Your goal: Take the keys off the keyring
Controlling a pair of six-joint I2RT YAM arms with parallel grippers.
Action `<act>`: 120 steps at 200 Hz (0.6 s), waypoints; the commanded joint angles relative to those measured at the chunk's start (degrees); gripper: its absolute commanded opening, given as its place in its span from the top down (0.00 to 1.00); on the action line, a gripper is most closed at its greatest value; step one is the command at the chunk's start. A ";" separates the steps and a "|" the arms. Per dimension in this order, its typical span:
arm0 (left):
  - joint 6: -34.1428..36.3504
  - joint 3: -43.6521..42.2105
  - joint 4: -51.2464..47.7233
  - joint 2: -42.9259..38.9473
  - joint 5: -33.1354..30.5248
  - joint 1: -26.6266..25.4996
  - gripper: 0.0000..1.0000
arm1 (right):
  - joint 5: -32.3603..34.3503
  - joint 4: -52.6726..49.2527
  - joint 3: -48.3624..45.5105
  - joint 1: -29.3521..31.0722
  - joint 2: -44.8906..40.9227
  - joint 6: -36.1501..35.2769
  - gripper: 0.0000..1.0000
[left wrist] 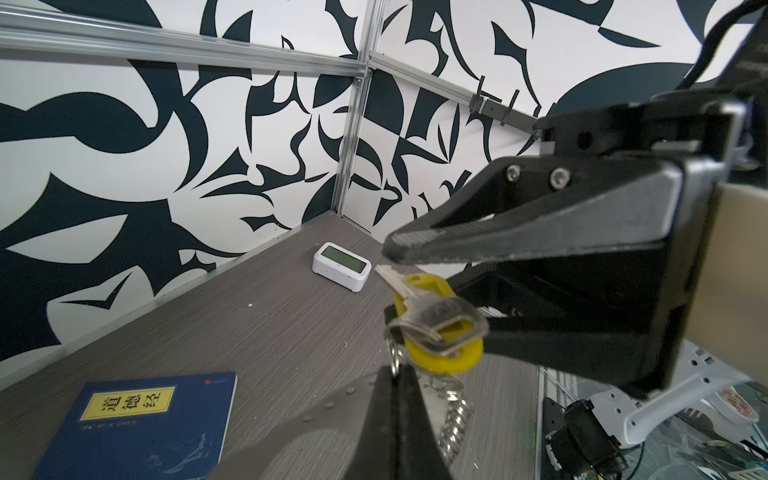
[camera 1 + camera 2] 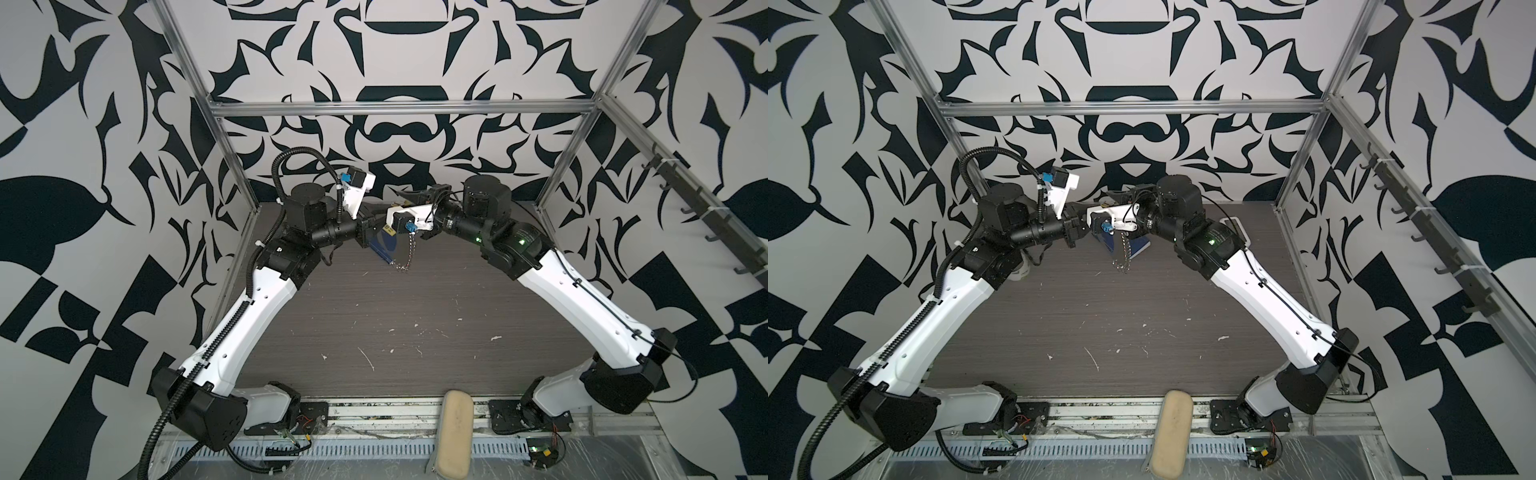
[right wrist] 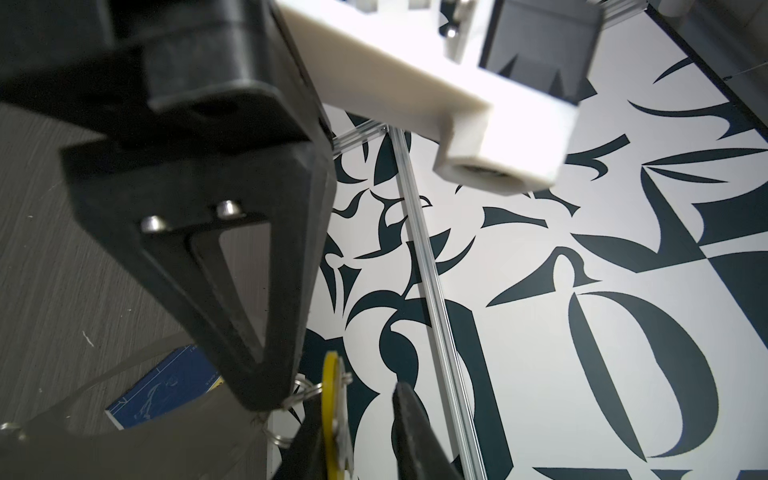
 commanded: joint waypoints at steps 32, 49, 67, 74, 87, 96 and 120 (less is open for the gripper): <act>-1.33 1.26 3.97 -0.66 1.38 -0.14 1.00 | 4.97 6.34 0.23 0.97 -0.22 -3.92 0.71; -1.45 1.23 3.97 -0.46 1.36 -0.07 1.00 | 6.04 7.31 0.68 0.97 0.02 -5.60 0.71; -1.57 1.37 4.05 -0.23 1.47 -0.07 1.00 | 6.58 8.04 1.16 0.96 0.19 -6.35 0.71; -1.72 1.37 4.17 -0.21 1.59 -0.11 1.00 | 6.21 8.16 1.27 0.96 0.09 -6.40 0.71; -1.86 1.38 4.62 -0.01 1.55 -0.11 1.00 | 5.11 8.56 1.10 0.96 -0.19 -5.91 0.71; -1.93 1.44 4.75 0.11 1.63 -0.07 1.00 | 3.75 8.54 0.79 0.93 -0.56 -5.52 0.71; -2.03 1.86 4.89 0.53 1.94 -0.15 1.00 | 1.13 9.37 0.63 0.96 -1.26 -3.37 0.71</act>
